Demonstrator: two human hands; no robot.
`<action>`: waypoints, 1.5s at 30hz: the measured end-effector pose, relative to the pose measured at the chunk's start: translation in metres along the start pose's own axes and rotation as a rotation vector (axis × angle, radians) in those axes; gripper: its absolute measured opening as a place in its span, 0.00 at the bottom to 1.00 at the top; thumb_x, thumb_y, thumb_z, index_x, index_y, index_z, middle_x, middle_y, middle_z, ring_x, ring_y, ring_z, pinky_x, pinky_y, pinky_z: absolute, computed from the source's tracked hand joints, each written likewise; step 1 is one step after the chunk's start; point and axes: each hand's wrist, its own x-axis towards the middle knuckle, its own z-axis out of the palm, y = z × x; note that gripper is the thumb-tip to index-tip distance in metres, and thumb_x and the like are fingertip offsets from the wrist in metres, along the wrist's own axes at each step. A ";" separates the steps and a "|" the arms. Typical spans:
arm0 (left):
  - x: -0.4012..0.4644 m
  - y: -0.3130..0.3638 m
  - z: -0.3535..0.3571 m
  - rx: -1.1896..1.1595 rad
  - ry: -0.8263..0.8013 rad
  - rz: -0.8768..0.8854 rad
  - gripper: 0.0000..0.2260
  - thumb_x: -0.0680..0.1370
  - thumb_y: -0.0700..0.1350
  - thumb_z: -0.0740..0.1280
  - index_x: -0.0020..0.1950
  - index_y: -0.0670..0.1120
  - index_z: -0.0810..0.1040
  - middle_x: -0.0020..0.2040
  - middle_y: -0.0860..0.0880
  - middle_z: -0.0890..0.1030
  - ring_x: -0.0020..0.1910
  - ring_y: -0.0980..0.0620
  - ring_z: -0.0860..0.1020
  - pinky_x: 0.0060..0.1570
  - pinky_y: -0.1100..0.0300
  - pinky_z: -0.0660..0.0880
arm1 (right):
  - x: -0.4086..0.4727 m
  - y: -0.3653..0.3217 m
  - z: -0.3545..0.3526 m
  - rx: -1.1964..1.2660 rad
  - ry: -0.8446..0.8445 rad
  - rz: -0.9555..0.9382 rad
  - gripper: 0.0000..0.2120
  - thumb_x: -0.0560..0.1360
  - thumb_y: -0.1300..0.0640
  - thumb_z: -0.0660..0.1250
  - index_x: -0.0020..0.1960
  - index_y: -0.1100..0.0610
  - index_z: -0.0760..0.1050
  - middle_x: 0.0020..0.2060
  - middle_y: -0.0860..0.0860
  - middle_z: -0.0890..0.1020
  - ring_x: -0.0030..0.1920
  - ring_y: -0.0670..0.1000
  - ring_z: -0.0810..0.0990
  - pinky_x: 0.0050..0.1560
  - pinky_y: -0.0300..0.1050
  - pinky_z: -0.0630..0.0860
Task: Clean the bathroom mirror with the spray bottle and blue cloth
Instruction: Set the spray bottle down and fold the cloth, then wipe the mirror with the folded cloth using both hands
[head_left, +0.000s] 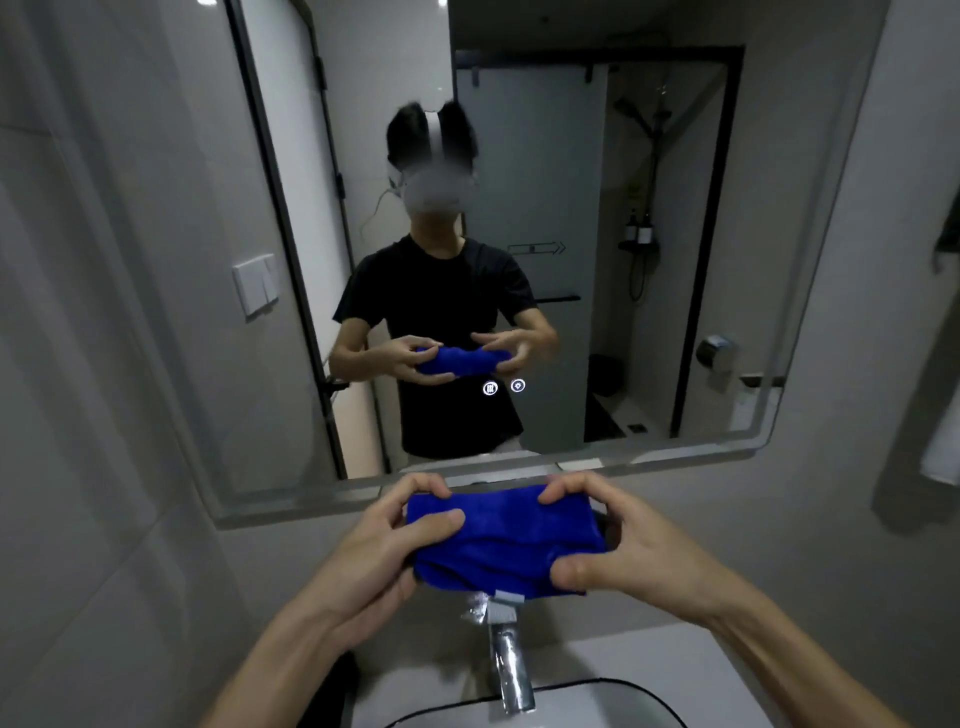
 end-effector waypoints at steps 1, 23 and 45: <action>0.004 0.005 0.009 -0.020 -0.022 0.008 0.08 0.70 0.35 0.73 0.45 0.45 0.78 0.42 0.40 0.79 0.36 0.49 0.80 0.34 0.58 0.81 | -0.005 -0.007 -0.003 -0.095 0.030 -0.053 0.35 0.58 0.48 0.84 0.62 0.46 0.74 0.66 0.41 0.69 0.61 0.47 0.76 0.55 0.48 0.80; 0.128 0.174 0.307 0.902 0.129 0.960 0.21 0.68 0.43 0.81 0.57 0.52 0.78 0.50 0.47 0.81 0.33 0.63 0.80 0.28 0.70 0.75 | 0.006 -0.250 -0.294 -1.327 0.552 -0.888 0.16 0.74 0.52 0.64 0.59 0.58 0.74 0.58 0.51 0.78 0.56 0.53 0.77 0.54 0.54 0.76; 0.302 0.281 0.398 2.019 0.598 1.683 0.19 0.74 0.35 0.73 0.64 0.35 0.74 0.68 0.33 0.76 0.71 0.36 0.72 0.73 0.47 0.65 | 0.130 -0.313 -0.418 -1.799 1.088 -0.891 0.18 0.79 0.65 0.58 0.68 0.64 0.71 0.64 0.59 0.77 0.65 0.60 0.72 0.65 0.51 0.68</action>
